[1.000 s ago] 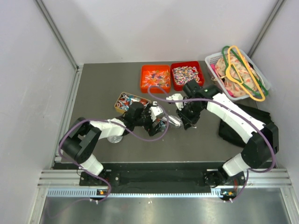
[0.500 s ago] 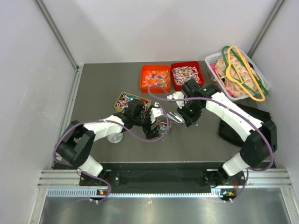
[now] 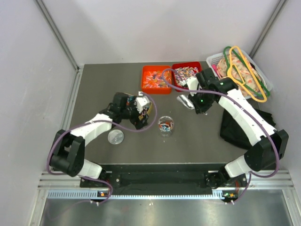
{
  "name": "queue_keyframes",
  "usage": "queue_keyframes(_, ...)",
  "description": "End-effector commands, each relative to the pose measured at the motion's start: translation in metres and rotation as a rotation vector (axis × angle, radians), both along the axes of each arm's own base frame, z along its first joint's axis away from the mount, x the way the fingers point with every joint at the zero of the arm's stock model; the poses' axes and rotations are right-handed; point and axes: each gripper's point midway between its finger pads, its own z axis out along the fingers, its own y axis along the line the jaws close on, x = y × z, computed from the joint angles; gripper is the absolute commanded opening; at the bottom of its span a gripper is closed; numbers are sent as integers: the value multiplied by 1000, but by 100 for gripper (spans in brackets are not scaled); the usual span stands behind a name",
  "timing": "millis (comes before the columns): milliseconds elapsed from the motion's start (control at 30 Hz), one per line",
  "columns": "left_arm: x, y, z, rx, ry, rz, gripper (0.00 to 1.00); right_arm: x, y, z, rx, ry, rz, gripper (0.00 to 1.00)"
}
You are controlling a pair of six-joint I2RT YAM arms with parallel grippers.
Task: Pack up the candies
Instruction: Adjust the spatula.
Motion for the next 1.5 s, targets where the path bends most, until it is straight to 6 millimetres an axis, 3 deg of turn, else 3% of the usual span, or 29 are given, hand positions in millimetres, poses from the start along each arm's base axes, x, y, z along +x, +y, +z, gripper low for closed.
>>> queue_keyframes(0,74,52,44,-17,-147,292,99,33,-10,47,-8,-213,-40,0)
queue_keyframes(33,93,72,63,-38,-172,353,99,38,-14,53,-21,-243,-44,0)
queue_keyframes(100,103,89,71,-59,-142,383,99,47,-23,61,-74,-309,-35,0)
queue_keyframes(133,117,107,85,-72,-161,427,99,50,-25,63,-91,-327,-27,0)
queue_keyframes(233,128,134,94,-85,-153,472,99,57,-37,76,-150,-397,-1,0)
queue_keyframes(333,129,147,95,-87,-142,490,99,59,-46,84,-211,-429,48,0)
queue_keyframes(500,130,144,98,-99,-145,473,99,56,-54,95,-292,-427,156,0)
queue_keyframes(600,133,140,102,-125,-131,466,99,56,-57,128,-335,-504,209,0)
queue_keyframes(700,141,139,98,-140,-107,481,99,46,-51,142,-407,-499,320,0)
queue_keyframes(733,146,140,99,-139,-104,496,99,43,-43,151,-424,-520,358,0)
queue_keyframes(800,152,144,88,-120,-71,515,99,40,-41,146,-512,-482,421,0)
queue_keyframes(833,160,158,88,-110,-74,559,99,41,-37,147,-530,-486,436,0)
queue_keyframes(967,171,173,73,-100,-43,593,99,49,-6,143,-574,-505,502,0)
queue_keyframes(1200,185,193,55,-97,-9,628,99,113,52,133,-698,-585,482,0)
queue_keyframes(1300,186,189,55,-106,-10,597,99,127,76,129,-706,-618,484,0)
queue_keyframes(1333,185,185,56,-115,-12,568,99,133,84,119,-714,-609,497,0)
queue_keyframes(1467,176,164,73,-218,2,472,99,147,120,106,-640,-654,523,0)
